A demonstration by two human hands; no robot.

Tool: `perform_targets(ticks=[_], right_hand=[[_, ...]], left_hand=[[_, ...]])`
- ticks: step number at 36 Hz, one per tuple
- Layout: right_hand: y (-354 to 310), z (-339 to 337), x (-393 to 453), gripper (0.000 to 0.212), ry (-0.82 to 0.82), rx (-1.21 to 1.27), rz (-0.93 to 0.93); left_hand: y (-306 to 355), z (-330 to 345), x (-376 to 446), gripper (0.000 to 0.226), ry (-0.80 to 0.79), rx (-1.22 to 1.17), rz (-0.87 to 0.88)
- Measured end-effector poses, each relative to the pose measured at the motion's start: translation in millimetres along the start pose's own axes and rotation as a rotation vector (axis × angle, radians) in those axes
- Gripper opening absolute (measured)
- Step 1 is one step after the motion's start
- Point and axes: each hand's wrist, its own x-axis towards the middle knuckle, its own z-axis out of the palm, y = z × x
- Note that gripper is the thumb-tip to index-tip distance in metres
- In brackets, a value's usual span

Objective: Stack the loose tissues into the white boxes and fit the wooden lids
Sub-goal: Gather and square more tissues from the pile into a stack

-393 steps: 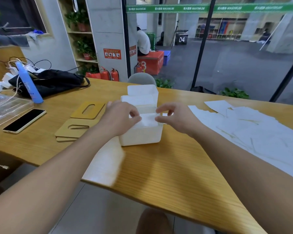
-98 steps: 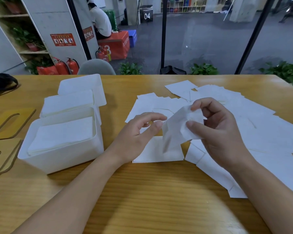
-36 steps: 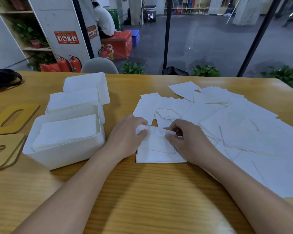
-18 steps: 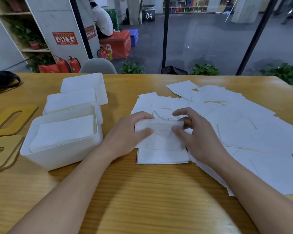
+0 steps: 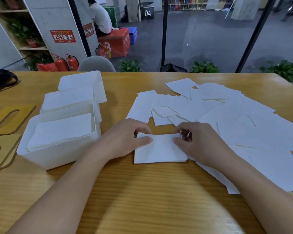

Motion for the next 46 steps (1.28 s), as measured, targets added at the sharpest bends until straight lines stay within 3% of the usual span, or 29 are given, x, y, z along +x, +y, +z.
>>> perform_targets(ticks=[6,13,15,19,24,27,30,36,40,46], right_hand=[[-2,-1,-1,0.004,0.011,-0.073,-0.033],[-7,3,-1,0.006,-0.018,-0.067,-0.047],[-10,6,-1,0.005,-0.025,-0.070,-0.053],[-11,6,-1,0.003,-0.020,-0.075,-0.059],[-5,6,0,0.008,-0.011,-0.055,-0.035],[-2,7,2,0.025,0.052,-0.024,-0.032],[-1,3,4,0.044,0.124,0.137,-0.008],[-2,-4,7,0.053,0.157,0.467,0.088],[-5,-7,10,0.047,0.140,0.800,0.223],[-4,-12,9,0.037,0.121,0.868,0.312]], left_hand=[[-3,5,5,0.017,0.080,0.036,0.016],[-2,22,24,0.048,0.259,0.101,-0.079],[-3,24,30,0.044,0.275,0.119,-0.098],[-4,26,35,0.016,0.301,0.142,-0.062],[-5,24,31,0.022,0.323,0.198,-0.014],[-2,18,25,0.019,0.361,0.161,-0.011],[2,11,13,0.018,0.380,-0.052,0.027],[12,6,1,0.017,0.318,-0.283,0.121],[21,10,-3,0.015,0.281,-0.384,0.183],[21,9,-3,0.020,0.277,-0.521,0.142]])
